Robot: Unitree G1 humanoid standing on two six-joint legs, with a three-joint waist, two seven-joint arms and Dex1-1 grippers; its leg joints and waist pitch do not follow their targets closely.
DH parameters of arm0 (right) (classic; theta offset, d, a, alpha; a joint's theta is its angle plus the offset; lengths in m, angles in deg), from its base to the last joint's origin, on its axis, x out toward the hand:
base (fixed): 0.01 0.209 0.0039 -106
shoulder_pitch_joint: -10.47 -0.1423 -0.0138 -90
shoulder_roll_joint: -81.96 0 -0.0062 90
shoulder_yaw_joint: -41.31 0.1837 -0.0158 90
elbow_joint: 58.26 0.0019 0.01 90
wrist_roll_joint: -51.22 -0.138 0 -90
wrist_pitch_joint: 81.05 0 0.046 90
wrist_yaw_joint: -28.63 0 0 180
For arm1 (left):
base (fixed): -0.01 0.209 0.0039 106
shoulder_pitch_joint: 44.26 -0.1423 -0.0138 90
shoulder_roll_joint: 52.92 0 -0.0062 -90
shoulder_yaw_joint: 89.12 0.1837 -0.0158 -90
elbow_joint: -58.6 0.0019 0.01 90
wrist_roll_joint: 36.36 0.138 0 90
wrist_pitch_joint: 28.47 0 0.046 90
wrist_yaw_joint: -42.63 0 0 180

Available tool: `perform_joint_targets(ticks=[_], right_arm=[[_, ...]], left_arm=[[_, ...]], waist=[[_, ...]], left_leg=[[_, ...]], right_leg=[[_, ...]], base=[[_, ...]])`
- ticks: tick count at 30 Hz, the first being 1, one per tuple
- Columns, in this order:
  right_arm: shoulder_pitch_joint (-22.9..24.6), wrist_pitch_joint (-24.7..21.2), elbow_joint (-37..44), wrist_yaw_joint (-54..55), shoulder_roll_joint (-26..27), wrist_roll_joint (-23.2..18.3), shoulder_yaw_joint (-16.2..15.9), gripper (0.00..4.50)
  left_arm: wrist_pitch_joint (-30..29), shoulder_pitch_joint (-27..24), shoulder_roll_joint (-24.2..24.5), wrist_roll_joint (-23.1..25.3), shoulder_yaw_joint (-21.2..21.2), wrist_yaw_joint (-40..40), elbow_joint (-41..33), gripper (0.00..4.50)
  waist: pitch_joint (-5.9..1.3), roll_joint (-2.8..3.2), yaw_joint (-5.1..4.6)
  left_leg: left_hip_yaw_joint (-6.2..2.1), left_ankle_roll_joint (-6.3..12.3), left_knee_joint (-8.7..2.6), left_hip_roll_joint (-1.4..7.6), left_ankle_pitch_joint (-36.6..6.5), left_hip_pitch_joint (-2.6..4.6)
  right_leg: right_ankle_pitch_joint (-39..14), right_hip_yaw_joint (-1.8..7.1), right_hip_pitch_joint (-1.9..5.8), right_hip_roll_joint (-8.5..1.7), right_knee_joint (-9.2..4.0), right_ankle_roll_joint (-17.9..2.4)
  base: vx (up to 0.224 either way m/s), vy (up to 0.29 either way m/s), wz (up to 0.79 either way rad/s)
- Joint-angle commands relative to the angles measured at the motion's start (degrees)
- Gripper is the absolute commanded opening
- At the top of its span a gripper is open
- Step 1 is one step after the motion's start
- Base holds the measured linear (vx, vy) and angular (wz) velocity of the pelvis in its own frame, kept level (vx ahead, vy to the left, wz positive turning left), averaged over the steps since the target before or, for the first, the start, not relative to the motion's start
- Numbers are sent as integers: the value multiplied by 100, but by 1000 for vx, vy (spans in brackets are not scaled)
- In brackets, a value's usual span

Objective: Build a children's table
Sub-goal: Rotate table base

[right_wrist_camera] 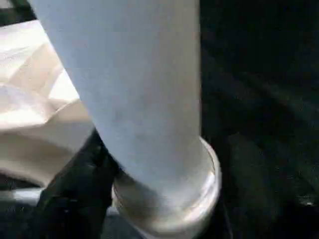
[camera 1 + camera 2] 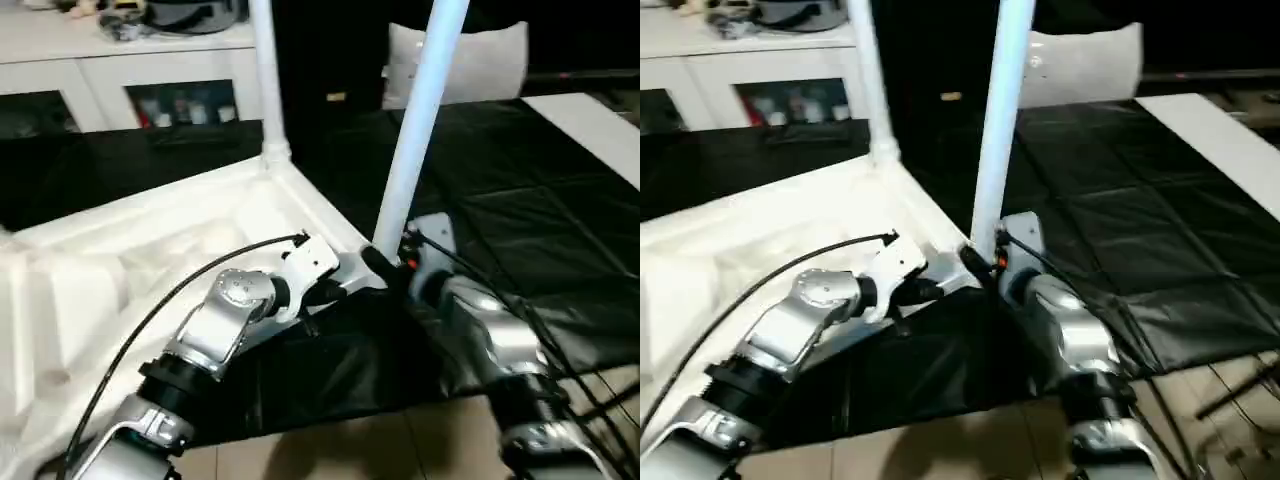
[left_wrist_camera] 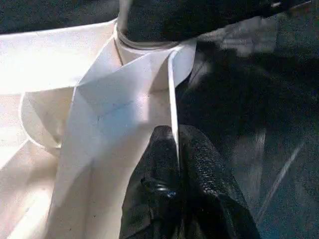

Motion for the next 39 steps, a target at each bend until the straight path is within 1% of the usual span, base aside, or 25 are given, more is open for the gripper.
perform_joint_targets(ticks=[1,2,3,4,7,9,10,11,13,14,15,16,17,20,21,22,26,28,32,33,34,35,36,37,39], right_arm=[[135,-118,266,-177,-296,-59,123,388],[135,-118,266,-177,-296,-59,123,394],[236,-69,397,-385,-438,-113,122,397],[328,1,529,-596,-546,-185,118,404],[514,111,880,-1054,-769,-417,160,441],[563,137,985,-1174,-848,-465,170,444],[637,186,1158,-1377,-987,-528,165,449],[670,198,1251,-1477,-1056,-565,148,450],[683,226,1307,-1551,-1102,-577,125,450],[671,234,1345,-1576,-1109,-599,103,450],[666,234,1346,-1574,-1108,-600,99,450],[658,229,1353,-1570,-1103,-603,92,450],[613,282,1334,-1535,-1082,-538,13,450],[572,312,1299,-1542,-1064,-510,-55,450],[485,348,1200,-1643,-1024,-481,-163,450],[430,418,1120,-1621,-996,-422,-205,450],[112,674,633,-1122,-709,-212,-186,450],[-61,716,329,-717,-508,-104,-165,450],[-160,792,88,-481,-314,-52,-182,450],[-211,846,-33,-377,-226,-65,-168,450],[-264,932,-161,-278,-142,-75,-121,450],[-319,836,-250,-217,-57,-212,9,450],[-319,836,-250,-217,-57,-212,9,450],[-417,774,-417,-96,51,-395,235,450],[-468,800,-506,-24,82,-454,334,450]], left_arm=[[213,28,188,71,-89,63,56,0],[213,28,188,71,-89,63,56,0],[231,-1,210,-43,-125,190,-34,0],[283,-49,247,-129,-131,317,-162,27],[257,-177,301,-299,-165,509,-484,57],[200,-221,333,-333,-166,559,-597,65],[116,-309,425,-384,-160,607,-810,89],[45,-366,480,-422,-173,631,-951,95],[-56,-427,534,-456,-192,660,-1113,102],[-230,-521,652,-469,-199,695,-1361,116],[-251,-533,669,-469,-200,699,-1393,116],[-297,-564,714,-468,-200,710,-1470,140],[-468,-641,825,-486,-219,766,-1680,140],[-579,-696,916,-485,-233,818,-1836,166],[-765,-781,1068,-482,-256,882,-2059,166],[-849,-821,1161,-484,-243,903,-2152,186],[-886,-982,1520,-214,-154,802,-2261,214],[-924,-1087,1623,-90,-216,644,-2258,225],[-953,-1223,1789,42,-264,563,-2321,246],[-992,-1285,1882,62,-264,577,-2390,264],[-1034,-1340,1959,51,-266,580,-2455,264],[-1054,-1381,2008,48,-271,568,-2485,264],[-1054,-1381,2008,48,-271,568,-2485,264],[-1053,-1441,2084,83,-272,518,-2506,264],[-1048,-1468,2112,121,-268,484,-2513,264]], waist=[[-364,-22,48],[-360,-12,59],[-368,-24,70],[-369,-6,104],[-382,-25,118],[-391,-38,127],[-384,-27,129],[-378,-36,127],[-367,-36,140],[-348,-75,135],[-345,-59,146],[-333,-48,138],[-332,-67,132],[-334,-48,121],[-337,-79,128],[-341,-51,127],[-347,-47,111],[-346,-25,88],[-353,-19,100],[-354,-19,115],[-353,-14,109],[-347,-49,106],[-348,-38,101],[-331,-37,95],[-333,-38,88]], left_leg=[[31,452,-346,103,-65,-97],[30,431,-349,100,-117,-94],[37,389,-351,101,-177,-83],[31,367,-352,109,-198,-80],[16,399,-351,121,-124,-105],[9,459,-342,132,-21,-132],[20,481,-341,125,-25,-114],[26,505,-335,116,-18,-128],[35,492,-344,122,-92,-113],[51,483,-354,112,-198,-100],[49,461,-359,115,-247,-89],[46,435,-363,107,-287,-87],[47,424,-365,106,-299,-84],[46,399,-361,96,-311,-75],[41,402,-368,99,-292,-84],[21,399,-374,115,-254,-94],[18,381,-371,118,-191,-84],[17,327,-375,113,-130,-69],[18,326,-373,131,-112,-53],[17,322,-373,138,-102,-48],[6,309,-384,144,-119,-62],[10,293,-390,139,-165,-66],[10,290,-391,139,-196,-60],[22,292,-394,128,-253,-61],[20,279,-401,129,-318,-54]], right_leg=[[-1577,443,456,-402,-415,-177],[-1630,435,458,-400,-432,-152],[-1680,436,453,-396,-439,-116],[-1646,437,450,-397,-436,-117],[-1422,443,465,-399,-390,-180],[-1210,453,488,-409,-347,-242],[-1259,445,470,-398,-365,-270],[-1281,446,471,-386,-364,-271],[-1446,445,467,-401,-383,-293],[-1672,435,455,-388,-428,-251],[-1765,433,453,-397,-428,-247],[-1907,428,442,-380,-455,-178],[-1947,426,442,-377,-461,-147],[-1995,424,431,-371,-471,-99],[-1977,425,439,-370,-467,-92],[-1889,427,447,-380,-430,-149],[-1749,441,430,-388,-394,-261],[-1697,448,421,-377,-376,-304],[-1549,466,415,-380,-355,-353],[-1487,474,414,-383,-343,-380],[-1436,476,425,-392,-322,-425],[-1479,478,432,-405,-319,-437],[-1502,487,431,-412,-324,-451],[-1614,484,426,-401,-355,-421],[-1708,487,427,-410,-371,-389]], base=[[0,0,0],[0,0,0],[0,0,0],[0,0,0],[0,0,0],[0,0,0],[0,0,0],[0,0,0],[0,0,0],[0,0,0],[0,0,0],[0,0,0],[0,0,0],[0,0,0],[0,0,0],[0,0,0],[0,0,0],[0,0,0],[0,0,0],[0,0,0],[0,0,0],[0,0,0],[0,0,0],[0,0,0],[0,0,0]])
